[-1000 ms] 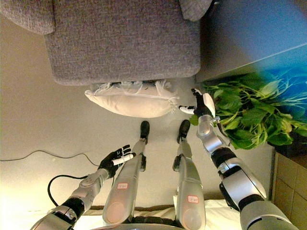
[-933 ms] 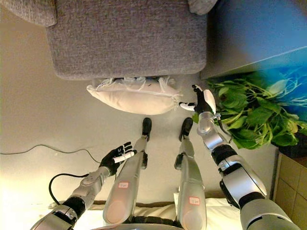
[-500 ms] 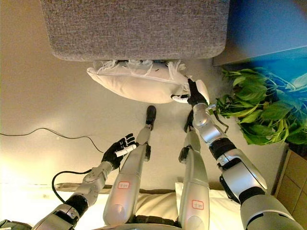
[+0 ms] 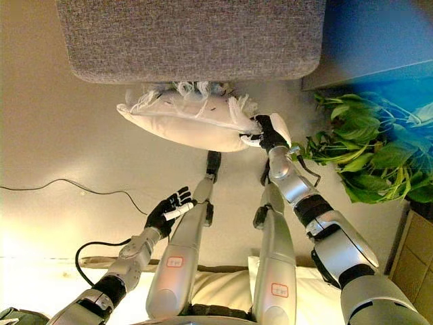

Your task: Pick up the pillow and put it on the sofa.

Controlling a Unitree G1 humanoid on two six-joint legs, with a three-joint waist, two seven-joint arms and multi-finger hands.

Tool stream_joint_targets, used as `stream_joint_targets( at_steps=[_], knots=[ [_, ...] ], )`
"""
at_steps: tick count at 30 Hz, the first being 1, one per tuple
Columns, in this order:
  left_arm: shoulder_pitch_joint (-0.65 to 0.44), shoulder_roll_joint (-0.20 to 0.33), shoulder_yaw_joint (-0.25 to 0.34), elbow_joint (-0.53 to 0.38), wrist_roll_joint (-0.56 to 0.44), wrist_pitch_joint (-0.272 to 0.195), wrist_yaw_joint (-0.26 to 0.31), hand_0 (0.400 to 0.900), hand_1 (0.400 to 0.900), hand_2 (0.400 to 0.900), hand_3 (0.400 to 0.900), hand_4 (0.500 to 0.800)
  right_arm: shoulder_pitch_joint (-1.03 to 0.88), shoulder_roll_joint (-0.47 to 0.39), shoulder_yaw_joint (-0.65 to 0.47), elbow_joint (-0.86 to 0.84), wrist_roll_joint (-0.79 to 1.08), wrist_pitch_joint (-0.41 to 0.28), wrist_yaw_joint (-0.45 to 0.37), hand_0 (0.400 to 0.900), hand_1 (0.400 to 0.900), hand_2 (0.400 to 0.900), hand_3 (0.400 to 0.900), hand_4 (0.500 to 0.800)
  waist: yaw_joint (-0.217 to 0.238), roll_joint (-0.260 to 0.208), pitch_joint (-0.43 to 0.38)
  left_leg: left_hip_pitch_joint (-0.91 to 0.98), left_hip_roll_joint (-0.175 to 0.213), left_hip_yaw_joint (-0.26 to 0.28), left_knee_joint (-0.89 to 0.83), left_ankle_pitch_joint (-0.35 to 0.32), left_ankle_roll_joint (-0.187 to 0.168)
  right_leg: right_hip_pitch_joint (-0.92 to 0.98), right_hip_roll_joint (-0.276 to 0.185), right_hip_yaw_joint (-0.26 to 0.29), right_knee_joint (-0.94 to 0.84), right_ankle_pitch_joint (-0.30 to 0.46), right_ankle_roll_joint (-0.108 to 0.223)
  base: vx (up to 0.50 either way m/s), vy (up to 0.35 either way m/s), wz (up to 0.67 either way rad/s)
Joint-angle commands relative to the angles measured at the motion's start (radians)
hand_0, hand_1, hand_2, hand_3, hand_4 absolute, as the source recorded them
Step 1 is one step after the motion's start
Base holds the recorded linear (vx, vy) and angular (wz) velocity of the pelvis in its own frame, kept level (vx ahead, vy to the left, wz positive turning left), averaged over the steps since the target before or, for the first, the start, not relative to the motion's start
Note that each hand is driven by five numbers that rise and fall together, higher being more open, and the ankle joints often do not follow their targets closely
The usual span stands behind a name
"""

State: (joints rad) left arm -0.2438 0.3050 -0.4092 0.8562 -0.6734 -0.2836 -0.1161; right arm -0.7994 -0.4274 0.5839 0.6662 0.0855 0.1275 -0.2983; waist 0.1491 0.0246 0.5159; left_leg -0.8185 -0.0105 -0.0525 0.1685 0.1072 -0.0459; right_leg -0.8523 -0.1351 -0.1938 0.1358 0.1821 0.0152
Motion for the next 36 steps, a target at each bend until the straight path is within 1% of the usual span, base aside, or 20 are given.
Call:
stream_joint_targets(
  at_steps=[1,6,11,16,21,23,25,27,29,30,31,36],
  knots=[
    [0.147,-0.068,-0.067,-0.086,-0.003,-0.009,-0.022,0.9,0.9,0.9,0.9,0.8,-0.003,-0.011,0.03,-0.103,0.004,-0.054,-0.003,0.4,0.4,0.4,0.4,0.5,0.005,0.11,0.004,-0.012,-0.049,0.053,-0.119,0.073,0.018,-0.006,0.052,0.02,0.1,-0.106,0.053,0.0,0.0,0.0],
    [0.145,-0.068,-0.073,-0.082,-0.005,-0.006,-0.023,0.9,0.9,0.9,0.9,0.8,-0.013,-0.005,0.031,-0.087,0.001,-0.07,0.0,0.4,0.4,0.4,0.4,0.5,0.005,0.113,0.004,0.009,-0.049,0.055,-0.132,0.074,0.018,0.011,0.055,0.018,0.093,-0.103,0.052,-0.01,-0.001,-0.01],
    [0.146,-0.064,-0.059,-0.062,-0.005,-0.001,-0.029,0.9,0.9,0.9,0.9,0.8,-0.003,-0.01,0.046,-0.113,-0.028,-0.077,0.028,0.4,0.4,0.4,0.4,0.5,-0.003,0.097,0.004,0.076,-0.048,0.056,-0.147,0.065,0.017,0.071,0.065,0.021,0.088,-0.111,0.047,-0.04,-0.012,-0.09],
    [0.141,-0.056,-0.032,-0.016,0.003,0.015,-0.037,0.9,0.9,0.9,0.9,0.8,0.028,-0.031,0.05,-0.159,-0.074,-0.105,0.047,0.4,0.4,0.4,0.4,0.5,-0.014,0.06,0.004,0.241,-0.035,0.058,-0.164,0.043,0.014,0.233,0.063,0.015,0.071,-0.131,0.051,-0.06,-0.046,-0.1],
    [0.142,-0.031,0.018,0.043,0.037,0.062,-0.065,0.9,0.9,0.9,0.9,0.8,0.061,-0.056,0.014,-0.227,-0.102,-0.125,0.071,0.4,0.4,0.4,0.4,0.5,-0.013,0.018,0.001,0.454,-0.019,0.059,-0.177,0.007,0.009,0.45,0.051,0.006,0.05,-0.163,0.062,0.0,-0.096,-0.05],
    [0.158,-0.021,0.039,0.065,0.055,0.087,-0.071,0.9,0.9,0.9,0.9,0.8,0.093,-0.063,-0.002,-0.267,-0.112,-0.119,0.085,0.4,0.4,0.4,0.4,0.5,-0.011,-0.003,-0.044,0.504,-0.013,0.059,-0.184,-0.011,0.008,0.507,0.049,0.001,0.034,-0.172,0.067,0.12,-0.125,-0.07],
    [0.184,-0.011,0.071,0.092,0.083,0.111,-0.072,0.9,0.9,0.9,0.9,0.8,0.123,-0.085,-0.028,-0.331,-0.122,-0.113,0.125,0.4,0.4,0.4,0.4,0.5,-0.011,-0.031,-0.101,0.572,-0.004,0.06,-0.199,-0.033,0.007,0.585,0.058,0.005,0.006,-0.183,0.069,0.2,-0.154,-0.09],
    [0.202,-0.008,0.093,0.112,0.106,0.13,-0.068,0.9,0.9,0.9,0.9,0.8,0.144,-0.108,-0.047,-0.383,-0.126,-0.105,0.157,0.4,0.4,0.4,0.4,0.5,-0.011,-0.05,-0.145,0.609,0.002,0.059,-0.203,-0.045,0.007,0.637,0.065,0.003,-0.015,-0.188,0.067,0.18,-0.141,-0.07],
    [0.23,-0.006,0.128,0.134,0.137,0.158,-0.066,0.9,0.9,0.9,0.9,0.8,0.172,-0.135,-0.073,-0.458,-0.131,-0.089,0.195,0.4,0.4,0.4,0.4,0.5,-0.013,-0.071,-0.199,0.659,0.006,0.062,-0.214,-0.056,0.008,0.694,0.073,0.005,-0.037,-0.197,0.065,0.17,-0.107,-0.08],
    [0.231,-0.005,0.128,0.133,0.138,0.158,-0.065,0.9,0.9,0.9,0.9,0.8,0.174,-0.135,-0.073,-0.46,-0.132,-0.087,0.196,0.4,0.4,0.4,0.4,0.5,-0.013,-0.071,-0.198,0.662,0.006,0.063,-0.215,-0.057,0.008,0.697,0.073,0.005,-0.038,-0.197,0.065,0.24,-0.125,-0.1],
    [0.254,-0.005,0.159,0.162,0.172,0.189,-0.062,0.9,0.9,0.9,0.9,0.8,0.185,-0.169,-0.101,-0.528,-0.123,-0.061,0.25,0.4,0.4,0.4,0.4,0.5,-0.017,-0.089,-0.249,0.698,0.012,0.065,-0.213,-0.067,0.008,0.737,0.081,0.007,-0.044,-0.204,0.06,0.22,-0.094,-0.09],
    [0.299,-0.007,0.215,0.242,0.235,0.227,-0.076,0.9,0.9,0.9,0.9,0.8,0.184,-0.236,-0.154,-0.649,-0.091,0.005,0.357,0.4,0.4,0.4,0.4,0.5,-0.023,-0.112,-0.343,0.773,0.019,0.072,-0.21,-0.092,0.012,0.812,0.093,0.02,-0.057,-0.218,0.054,0.24,-0.063,-0.06]
  ],
)
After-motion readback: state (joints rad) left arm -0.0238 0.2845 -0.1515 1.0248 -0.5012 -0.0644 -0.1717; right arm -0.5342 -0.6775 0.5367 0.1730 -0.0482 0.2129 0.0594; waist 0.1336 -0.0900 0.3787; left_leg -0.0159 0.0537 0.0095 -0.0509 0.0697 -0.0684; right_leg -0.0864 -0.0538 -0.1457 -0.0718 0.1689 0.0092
